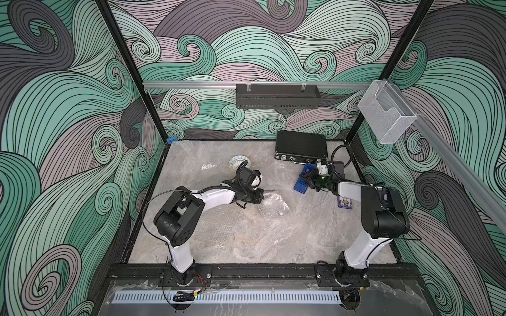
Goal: Wrap bowls in bubble wrap
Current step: Tear off the tape using the Tape Cutter.
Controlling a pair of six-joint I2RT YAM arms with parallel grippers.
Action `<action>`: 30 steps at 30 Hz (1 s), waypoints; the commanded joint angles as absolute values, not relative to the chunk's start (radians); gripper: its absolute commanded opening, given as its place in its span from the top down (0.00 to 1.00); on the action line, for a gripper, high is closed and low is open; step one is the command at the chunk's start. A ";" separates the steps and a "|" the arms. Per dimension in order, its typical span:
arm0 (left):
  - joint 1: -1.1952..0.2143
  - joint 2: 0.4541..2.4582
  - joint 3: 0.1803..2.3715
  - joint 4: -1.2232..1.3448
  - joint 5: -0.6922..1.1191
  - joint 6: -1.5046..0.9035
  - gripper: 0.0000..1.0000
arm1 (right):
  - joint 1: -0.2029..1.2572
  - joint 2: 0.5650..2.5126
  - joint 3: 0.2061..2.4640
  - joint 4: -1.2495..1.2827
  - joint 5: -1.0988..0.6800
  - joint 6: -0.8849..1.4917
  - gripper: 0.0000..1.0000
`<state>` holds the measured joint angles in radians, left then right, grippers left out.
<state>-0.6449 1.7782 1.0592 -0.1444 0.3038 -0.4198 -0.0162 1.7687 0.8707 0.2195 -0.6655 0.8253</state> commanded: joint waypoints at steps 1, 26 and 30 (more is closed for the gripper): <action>-0.651 1.772 1.091 -0.145 0.314 -0.421 1.00 | -0.023 1.777 0.848 0.217 -0.687 0.853 0.71; -0.657 1.785 1.098 -0.158 0.313 -0.412 1.00 | -0.040 1.746 0.806 0.325 -0.747 0.934 0.94; -0.657 1.784 1.098 -0.160 0.313 -0.411 1.00 | -0.040 1.731 0.804 0.325 -0.749 0.936 1.00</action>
